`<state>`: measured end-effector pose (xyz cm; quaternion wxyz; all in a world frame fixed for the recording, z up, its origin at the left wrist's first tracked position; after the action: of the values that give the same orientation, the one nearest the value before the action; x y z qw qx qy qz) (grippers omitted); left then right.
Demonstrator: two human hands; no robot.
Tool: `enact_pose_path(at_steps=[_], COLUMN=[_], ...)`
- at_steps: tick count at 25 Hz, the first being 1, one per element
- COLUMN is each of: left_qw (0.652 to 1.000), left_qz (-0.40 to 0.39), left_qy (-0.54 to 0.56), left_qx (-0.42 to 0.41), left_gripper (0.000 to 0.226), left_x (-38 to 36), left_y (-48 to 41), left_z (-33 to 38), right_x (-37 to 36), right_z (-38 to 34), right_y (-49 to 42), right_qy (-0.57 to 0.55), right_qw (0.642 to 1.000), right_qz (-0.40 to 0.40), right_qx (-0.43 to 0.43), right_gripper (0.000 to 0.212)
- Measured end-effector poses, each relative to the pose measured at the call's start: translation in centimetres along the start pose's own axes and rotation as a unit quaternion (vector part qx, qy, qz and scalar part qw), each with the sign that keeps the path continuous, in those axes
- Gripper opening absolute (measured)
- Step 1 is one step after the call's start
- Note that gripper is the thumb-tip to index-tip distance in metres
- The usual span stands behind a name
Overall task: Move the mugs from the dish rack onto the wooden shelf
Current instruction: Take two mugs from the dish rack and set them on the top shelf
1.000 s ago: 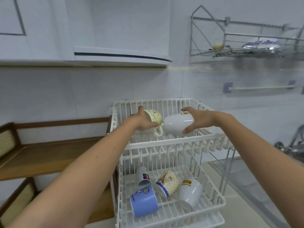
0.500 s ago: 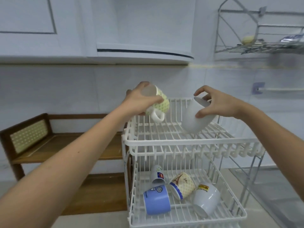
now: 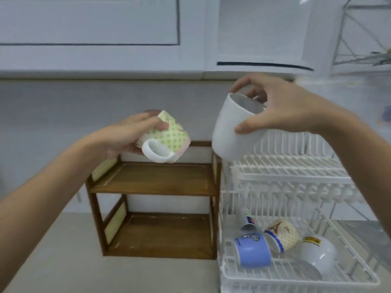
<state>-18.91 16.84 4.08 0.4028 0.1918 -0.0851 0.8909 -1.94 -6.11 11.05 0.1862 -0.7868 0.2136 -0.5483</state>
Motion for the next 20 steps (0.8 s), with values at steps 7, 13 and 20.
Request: enact_pose_path(at_steps=[7,13,20], left_qw=[0.962,0.897,0.872], left_qz=[0.085,0.113,0.063], left_qy=[-0.255,-0.421,-0.477], left_qx=[0.045,0.073,0.095], left_gripper=[0.077,0.084,0.093], left_x=[9.0,9.8,8.3], left_y=[-4.3,-10.2,-14.7], left_z=[-6.3,-9.8,-13.7], right_x=[-13.6,-22.5,-28.3], right_z=[-2.7,2.2,5.3], right_y=[-8.2,-14.4,-17.9], right_qy=[0.05,0.095,0.099], right_qw=[0.994,0.973,0.966], right_qz=[-0.093,-0.168,-0.169], right_qx=[-0.016,-0.129,-0.167], right_gripper=[0.081,0.086,0.095])
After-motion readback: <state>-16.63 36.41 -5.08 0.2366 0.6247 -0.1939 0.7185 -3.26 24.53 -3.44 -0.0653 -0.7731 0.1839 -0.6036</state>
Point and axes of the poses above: each hand's wrist, its own y-axis away from the middle knuckle, its own x-axis out of the back of the hand, z = x × y, the point moved 4 cm from there along -y, towards the middle knuckle, and after that the axes turned 8 degrees about x, right-handed, at the moved point
